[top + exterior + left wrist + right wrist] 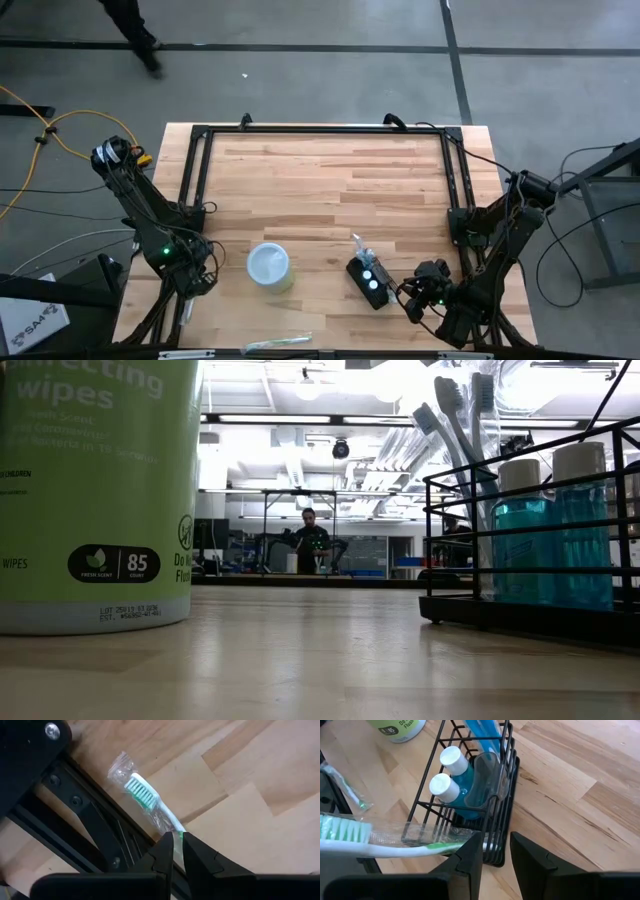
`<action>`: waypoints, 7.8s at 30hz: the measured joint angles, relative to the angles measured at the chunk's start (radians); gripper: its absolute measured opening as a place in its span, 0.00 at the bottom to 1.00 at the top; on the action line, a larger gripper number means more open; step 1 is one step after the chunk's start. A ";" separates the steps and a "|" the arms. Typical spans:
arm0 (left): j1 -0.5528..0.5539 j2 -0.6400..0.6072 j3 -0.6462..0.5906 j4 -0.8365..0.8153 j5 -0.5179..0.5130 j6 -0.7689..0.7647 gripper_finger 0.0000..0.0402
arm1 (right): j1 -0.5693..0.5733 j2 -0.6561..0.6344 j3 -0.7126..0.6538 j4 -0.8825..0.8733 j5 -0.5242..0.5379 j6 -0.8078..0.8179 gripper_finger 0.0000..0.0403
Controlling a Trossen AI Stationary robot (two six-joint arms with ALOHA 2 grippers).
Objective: Pick & Place toothbrushing station
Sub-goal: Put the top green toothbrush into the black mesh organizer
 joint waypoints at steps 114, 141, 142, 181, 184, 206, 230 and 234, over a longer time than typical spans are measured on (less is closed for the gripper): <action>0.047 0.178 -0.075 0.144 -0.197 -0.095 0.00 | 0.000 0.000 0.000 0.059 0.000 -0.019 0.22; 0.493 0.075 -0.036 0.063 -0.470 0.389 0.00 | 0.000 0.000 0.000 0.059 0.000 -0.052 0.22; 0.518 0.075 -0.036 0.062 -0.470 0.415 0.00 | 0.000 0.000 0.000 0.059 0.000 -0.053 0.22; 0.787 0.080 0.023 1.555 -0.354 1.808 0.00 | 0.000 0.000 0.000 0.071 -0.071 -0.072 0.22; 0.755 0.156 0.071 1.620 -0.322 1.846 0.00 | 0.000 0.000 0.000 0.081 -0.108 -0.070 0.22; 0.618 0.380 0.374 1.631 -0.238 2.074 0.00 | 0.012 -0.126 0.000 -0.098 -0.102 -0.078 0.22; 0.609 0.380 0.373 1.718 -0.189 2.047 0.00 | -0.229 -0.304 0.027 0.616 0.158 -1.460 0.22; 0.603 0.380 0.373 1.692 -0.191 2.034 0.00 | -0.274 -0.294 0.027 0.701 0.116 -1.539 0.22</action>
